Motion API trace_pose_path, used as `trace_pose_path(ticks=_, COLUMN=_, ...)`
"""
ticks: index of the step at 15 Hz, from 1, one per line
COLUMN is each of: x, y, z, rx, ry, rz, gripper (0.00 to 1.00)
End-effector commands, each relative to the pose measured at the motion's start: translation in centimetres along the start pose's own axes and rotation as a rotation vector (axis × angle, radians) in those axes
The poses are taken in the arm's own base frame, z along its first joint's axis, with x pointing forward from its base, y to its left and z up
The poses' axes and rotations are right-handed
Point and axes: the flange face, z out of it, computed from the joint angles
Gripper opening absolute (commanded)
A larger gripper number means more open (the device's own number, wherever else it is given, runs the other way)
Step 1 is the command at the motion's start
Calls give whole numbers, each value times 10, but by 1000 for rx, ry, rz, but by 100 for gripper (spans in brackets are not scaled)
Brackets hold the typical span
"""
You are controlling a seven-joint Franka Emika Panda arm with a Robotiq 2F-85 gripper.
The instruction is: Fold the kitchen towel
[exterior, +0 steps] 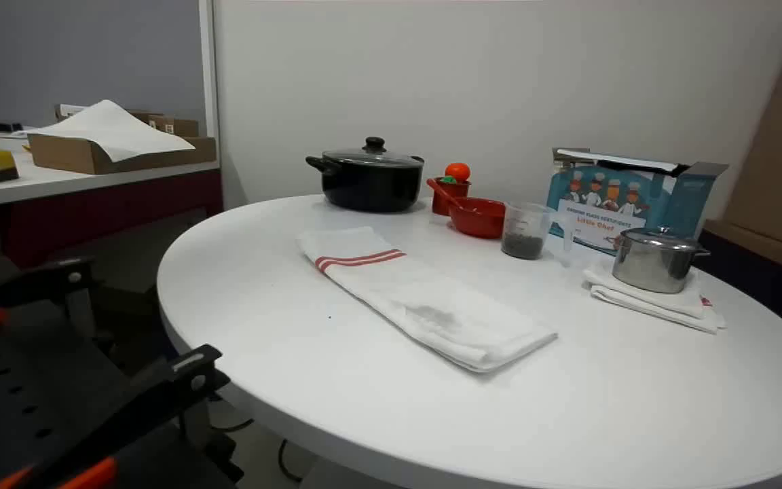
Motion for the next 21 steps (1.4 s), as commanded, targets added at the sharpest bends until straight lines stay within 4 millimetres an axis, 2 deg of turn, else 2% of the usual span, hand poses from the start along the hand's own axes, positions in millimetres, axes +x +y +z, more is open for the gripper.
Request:
trace_pose_path(ticks=1, x=0, y=0, z=-1, rx=0, ry=1, rz=0, gripper=100)
trace_pose_path(ticks=6, x=1, y=0, z=-2, rx=0, ry=3, rz=0, gripper=100)
trace_pose_path(ticks=8, x=-12, y=10, z=14, rx=56, ry=-9, rz=-12, gripper=100)
trace_pose_path(ticks=10, x=-29, y=28, z=45, rx=99, ry=-52, rz=-35, gripper=100)
trace_pose_path(ticks=13, x=-54, y=75, z=103, rx=120, ry=-101, rz=-8, gripper=100)
trace_pose_path(ticks=16, x=-75, y=138, z=157, rx=94, ry=-111, rz=66, gripper=100)
trace_pose_path(ticks=19, x=-92, y=193, z=193, rx=73, ry=-82, rz=146, gripper=100)
trace_pose_path(ticks=20, x=-89, y=212, z=201, rx=61, ry=-78, rz=172, gripper=100)
trace_pose_path(ticks=21, x=-95, y=223, z=213, rx=53, ry=-74, rz=197, gripper=100)
